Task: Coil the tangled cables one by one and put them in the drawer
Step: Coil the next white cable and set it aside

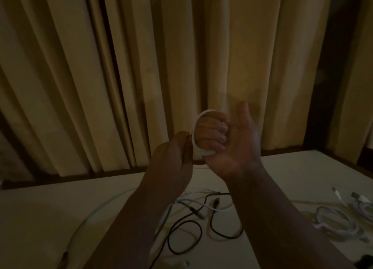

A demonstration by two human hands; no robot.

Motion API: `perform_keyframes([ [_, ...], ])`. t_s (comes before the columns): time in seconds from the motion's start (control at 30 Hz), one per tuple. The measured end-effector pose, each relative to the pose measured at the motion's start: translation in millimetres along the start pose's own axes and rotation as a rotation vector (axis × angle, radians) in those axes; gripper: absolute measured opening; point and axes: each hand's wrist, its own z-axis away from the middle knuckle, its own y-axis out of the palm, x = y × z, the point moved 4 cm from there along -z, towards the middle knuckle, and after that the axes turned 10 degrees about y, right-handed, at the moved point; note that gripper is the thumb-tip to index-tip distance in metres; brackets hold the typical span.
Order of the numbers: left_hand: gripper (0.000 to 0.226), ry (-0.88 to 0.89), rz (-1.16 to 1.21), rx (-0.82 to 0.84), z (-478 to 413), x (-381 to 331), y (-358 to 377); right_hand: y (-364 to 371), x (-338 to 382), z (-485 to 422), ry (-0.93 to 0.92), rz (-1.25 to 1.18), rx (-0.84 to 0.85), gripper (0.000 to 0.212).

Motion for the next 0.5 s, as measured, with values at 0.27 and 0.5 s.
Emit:
perform_keyframes([
  [0.27,0.014,-0.028,-0.052,0.223,3.5,-3.8,10.2,-14.7,14.5,2.2,-0.457,0.264,-0.467,0.076],
  [0.5,0.016,-0.164,-0.025,0.309,3.6,4.4,5.3,-33.3,12.1,-6.0,-0.336,1.168,-1.055,0.046],
])
